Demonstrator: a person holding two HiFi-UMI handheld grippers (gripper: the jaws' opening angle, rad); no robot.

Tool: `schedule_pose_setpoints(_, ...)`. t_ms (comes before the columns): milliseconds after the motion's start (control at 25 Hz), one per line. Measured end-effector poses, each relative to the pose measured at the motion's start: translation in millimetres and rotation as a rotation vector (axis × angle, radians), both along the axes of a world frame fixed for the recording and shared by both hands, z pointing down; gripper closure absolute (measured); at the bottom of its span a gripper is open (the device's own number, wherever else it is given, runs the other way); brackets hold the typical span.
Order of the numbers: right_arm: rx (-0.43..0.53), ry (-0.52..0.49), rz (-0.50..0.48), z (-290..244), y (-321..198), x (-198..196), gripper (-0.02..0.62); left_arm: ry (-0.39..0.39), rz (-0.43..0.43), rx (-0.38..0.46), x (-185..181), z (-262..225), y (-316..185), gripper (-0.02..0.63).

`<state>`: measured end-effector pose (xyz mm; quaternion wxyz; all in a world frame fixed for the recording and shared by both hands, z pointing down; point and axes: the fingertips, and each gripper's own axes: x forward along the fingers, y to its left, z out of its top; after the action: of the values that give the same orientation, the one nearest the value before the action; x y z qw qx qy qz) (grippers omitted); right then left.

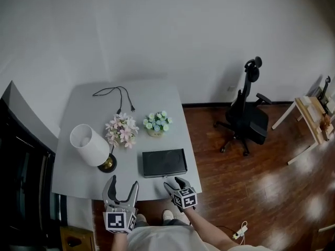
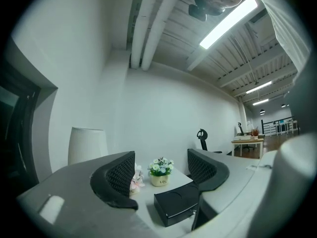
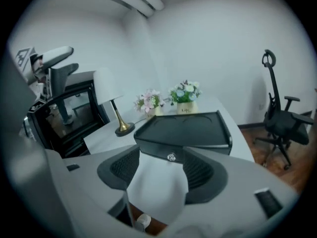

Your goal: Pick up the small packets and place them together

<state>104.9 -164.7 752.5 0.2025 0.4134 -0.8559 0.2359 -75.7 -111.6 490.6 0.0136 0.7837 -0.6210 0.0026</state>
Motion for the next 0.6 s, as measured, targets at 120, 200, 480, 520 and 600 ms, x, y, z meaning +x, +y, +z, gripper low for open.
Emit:
schedule_pose_setpoints(120,-0.079,0.045,0.019,34.1,-18.4,-7.1,0.327,-0.006,-0.001,-0.011,-11.4,1.2,-6.8,0.287)
schedule_pose_setpoints(200,-0.118,0.074,0.028,50.4,-27.8,-12.7,0.328,-0.01,-0.006,-0.02,-20.8,3.4,-9.6,0.286)
schedule_pose_setpoints(480,-0.205,0.171,0.092,72.5,-34.8,-11.9,0.471,0.034,-0.026,-0.015,-46.3,7.0,-17.9,0.287)
schedule_pose_setpoints(520,-0.22,0.176,0.102,75.1,-35.2,-12.8,0.471,0.033,-0.021,-0.016,-48.2,7.1,-19.6,0.287)
schedule_pose_setpoints(600,-0.219,0.177,0.129,74.6,-40.0,-11.1,0.483,0.028,-0.006,-0.019,-49.1,6.8,-23.3,0.287)
